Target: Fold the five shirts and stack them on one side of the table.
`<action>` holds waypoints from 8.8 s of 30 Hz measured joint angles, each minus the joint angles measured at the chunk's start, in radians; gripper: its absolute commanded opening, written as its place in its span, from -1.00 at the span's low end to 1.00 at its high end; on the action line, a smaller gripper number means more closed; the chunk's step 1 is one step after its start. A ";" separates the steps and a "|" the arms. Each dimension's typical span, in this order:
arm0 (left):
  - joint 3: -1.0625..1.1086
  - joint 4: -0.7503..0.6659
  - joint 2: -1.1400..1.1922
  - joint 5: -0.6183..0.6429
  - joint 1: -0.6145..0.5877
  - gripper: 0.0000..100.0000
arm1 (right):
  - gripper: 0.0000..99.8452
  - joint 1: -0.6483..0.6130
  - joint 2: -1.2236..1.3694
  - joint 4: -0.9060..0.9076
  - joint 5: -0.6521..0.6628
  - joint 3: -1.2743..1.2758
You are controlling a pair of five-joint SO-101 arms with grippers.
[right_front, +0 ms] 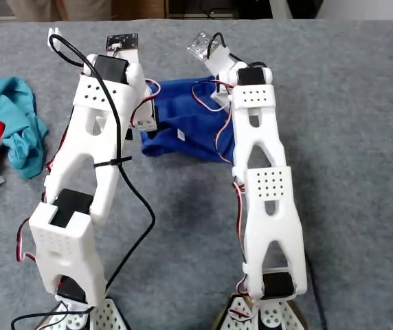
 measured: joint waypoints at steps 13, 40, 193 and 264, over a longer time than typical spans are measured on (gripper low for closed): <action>0.000 0.000 0.000 -0.002 0.000 -0.69 | -0.95 0.000 0.002 -0.035 0.000 -0.193; -0.034 -0.026 0.000 0.109 0.000 -0.69 | -0.96 0.000 0.002 0.107 0.000 -0.298; -0.164 -0.545 0.370 0.307 -0.081 -0.69 | -0.99 0.068 -0.101 0.491 -0.592 -0.094; -0.600 -0.488 0.796 0.126 -0.098 -0.70 | -0.97 0.064 -0.164 0.262 -0.608 0.282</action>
